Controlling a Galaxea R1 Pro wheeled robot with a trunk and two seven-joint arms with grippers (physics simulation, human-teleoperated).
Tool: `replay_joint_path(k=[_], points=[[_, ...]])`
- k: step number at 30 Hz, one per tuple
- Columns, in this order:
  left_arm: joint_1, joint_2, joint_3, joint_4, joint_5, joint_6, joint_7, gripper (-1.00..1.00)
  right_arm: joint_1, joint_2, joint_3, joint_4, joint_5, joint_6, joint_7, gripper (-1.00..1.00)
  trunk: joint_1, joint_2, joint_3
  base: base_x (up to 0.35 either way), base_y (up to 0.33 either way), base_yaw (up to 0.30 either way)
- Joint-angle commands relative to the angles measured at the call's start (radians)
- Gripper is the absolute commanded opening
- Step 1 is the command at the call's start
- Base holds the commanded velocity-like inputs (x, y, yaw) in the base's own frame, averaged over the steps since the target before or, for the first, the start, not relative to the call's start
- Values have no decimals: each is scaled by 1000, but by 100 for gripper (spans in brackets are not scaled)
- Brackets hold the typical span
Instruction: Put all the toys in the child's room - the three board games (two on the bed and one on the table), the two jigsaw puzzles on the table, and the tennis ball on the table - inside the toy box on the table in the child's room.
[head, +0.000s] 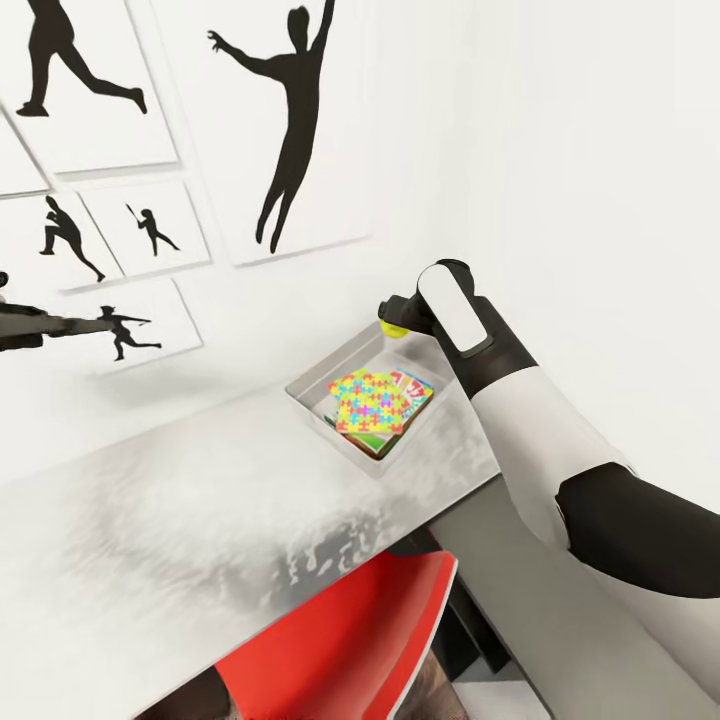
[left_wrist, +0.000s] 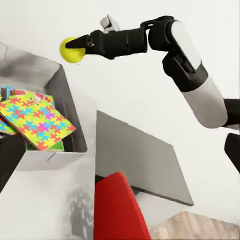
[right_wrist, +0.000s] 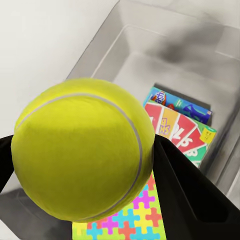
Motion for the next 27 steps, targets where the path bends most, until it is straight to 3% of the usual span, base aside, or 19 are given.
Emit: replay_joint_path(k=[1, 3, 7, 8, 12, 16, 20, 27], points=[[-3, -3, -4, -48, 5, 11, -5, 100, -1, 0, 1, 0, -11, -1, -13, -100, 1, -2, -4, 0, 0, 0], [-13, -25, -6, -114, 11, 11, -5, 100, -1, 0, 1, 0, -11, -1, -13, -100, 1, -2, -7, 0, 0, 0], [-58, -91, -28, -152, 9, 11, -5, 100, -1, 0, 2, 0, -11, -2, -13, -100, 1, -2, -13, 0, 0, 0], [-73, -129, -54, -157, 6, 11, -5, 100, -1, 0, 2, 0, -11, -2, -13, -100, 1, -2, -15, 0, 0, 0], [-133, -234, -136, -152, -13, 11, -5, 100, -1, 0, 4, 0, -11, -2, -13, -100, 1, -2, -22, 0, 0, 0], [-213, -314, -196, -108, -33, 11, 19, 100, 0, 0, 4, 0, -11, -2, -13, -100, 1, -2, -28, 0, 0, 0], [-265, -339, -227, -38, -37, 11, 26, 100, 0, 0, 4, 0, -11, -2, -13, -100, 1, -2, -35, 0, 0, 0], [-277, -338, -234, 2, -37, 11, 27, 100, 0, 0, 4, 0, -11, -2, -13, -100, 1, -2, -46, 0, 0, 0]])
